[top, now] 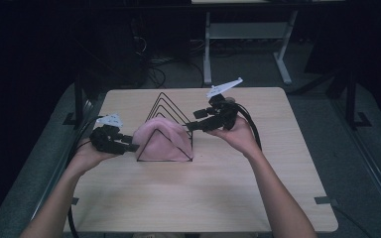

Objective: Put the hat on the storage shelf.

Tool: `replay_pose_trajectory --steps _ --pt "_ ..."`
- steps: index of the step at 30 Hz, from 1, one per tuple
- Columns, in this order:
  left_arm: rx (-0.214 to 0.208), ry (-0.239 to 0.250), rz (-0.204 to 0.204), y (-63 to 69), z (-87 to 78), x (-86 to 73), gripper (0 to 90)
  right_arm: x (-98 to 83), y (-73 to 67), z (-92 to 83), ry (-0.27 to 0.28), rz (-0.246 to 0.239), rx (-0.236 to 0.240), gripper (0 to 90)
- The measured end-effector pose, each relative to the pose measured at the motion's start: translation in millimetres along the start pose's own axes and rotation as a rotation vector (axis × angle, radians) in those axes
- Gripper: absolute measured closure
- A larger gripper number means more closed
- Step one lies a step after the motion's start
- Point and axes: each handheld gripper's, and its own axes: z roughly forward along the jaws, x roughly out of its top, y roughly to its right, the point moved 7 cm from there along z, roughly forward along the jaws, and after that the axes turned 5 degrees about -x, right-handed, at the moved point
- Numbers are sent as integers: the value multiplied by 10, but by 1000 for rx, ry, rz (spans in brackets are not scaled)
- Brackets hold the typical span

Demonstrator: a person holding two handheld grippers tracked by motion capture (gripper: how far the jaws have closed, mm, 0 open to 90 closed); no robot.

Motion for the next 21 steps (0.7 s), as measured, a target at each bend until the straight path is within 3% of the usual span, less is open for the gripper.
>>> replay_pose_trajectory --steps 7,14,15,21 --pt "2 -4 -11 -10 9 -19 537 -156 157 -227 -1 38 -58 339" --pt "0 2 -31 -2 14 -29 476 -281 229 -331 -7 57 -82 337" --pt "4 -4 -17 -7 8 -31 467 -302 242 -361 -7 63 -89 336" --pt "17 -9 -26 -1 4 -51 418 -414 304 -504 -6 87 -114 326"
